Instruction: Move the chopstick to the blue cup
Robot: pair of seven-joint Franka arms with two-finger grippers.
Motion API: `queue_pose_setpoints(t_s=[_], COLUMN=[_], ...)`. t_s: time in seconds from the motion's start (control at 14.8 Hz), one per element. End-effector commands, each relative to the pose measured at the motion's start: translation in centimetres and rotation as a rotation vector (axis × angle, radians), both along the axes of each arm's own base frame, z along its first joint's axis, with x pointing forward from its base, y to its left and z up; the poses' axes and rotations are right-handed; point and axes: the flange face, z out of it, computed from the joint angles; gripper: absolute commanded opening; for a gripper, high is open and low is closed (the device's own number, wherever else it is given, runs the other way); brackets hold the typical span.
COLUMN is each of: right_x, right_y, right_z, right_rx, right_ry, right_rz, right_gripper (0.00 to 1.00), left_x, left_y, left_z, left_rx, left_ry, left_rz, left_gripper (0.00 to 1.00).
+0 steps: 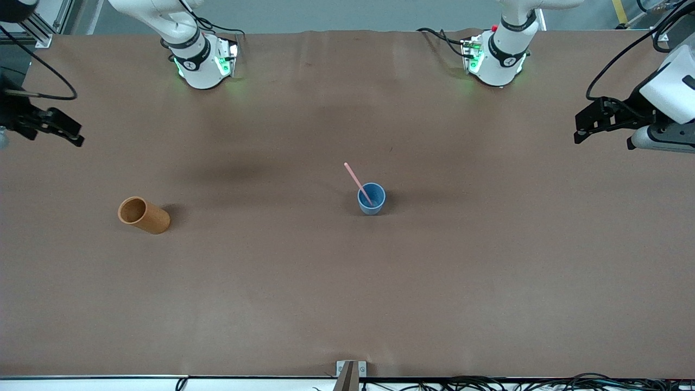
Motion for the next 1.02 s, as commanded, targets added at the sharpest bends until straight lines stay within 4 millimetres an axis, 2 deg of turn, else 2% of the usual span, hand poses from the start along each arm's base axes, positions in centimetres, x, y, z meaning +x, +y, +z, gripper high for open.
queue_pose_setpoints(t_s=[0.0,0.27,0.54,0.95], right_x=[-0.1,1.2,2.3,2.5], right_y=[-0.1,0.1,0.5,0.5], right_z=[4.9,7.0,6.3,5.9], right_rx=[0.009,-0.002,-0.007,0.038], right_ry=[-0.069,-0.063,0.011,0.017], right_rz=[0.033,0.033,0.031,0.045], right_gripper=[1.0,1.0,1.0,1.0], left_x=[0.1,0.1,0.1,0.1], left_y=[0.1,0.1,0.1,0.1], left_z=[0.5,0.6,0.6,0.5], left_rx=[-0.006,-0.006,-0.006,-0.006], left_ry=[-0.01,-0.01,-0.012,-0.01], left_rz=[0.005,0.002,0.0,-0.001], left_gripper=[1.0,1.0,1.0,1.0])
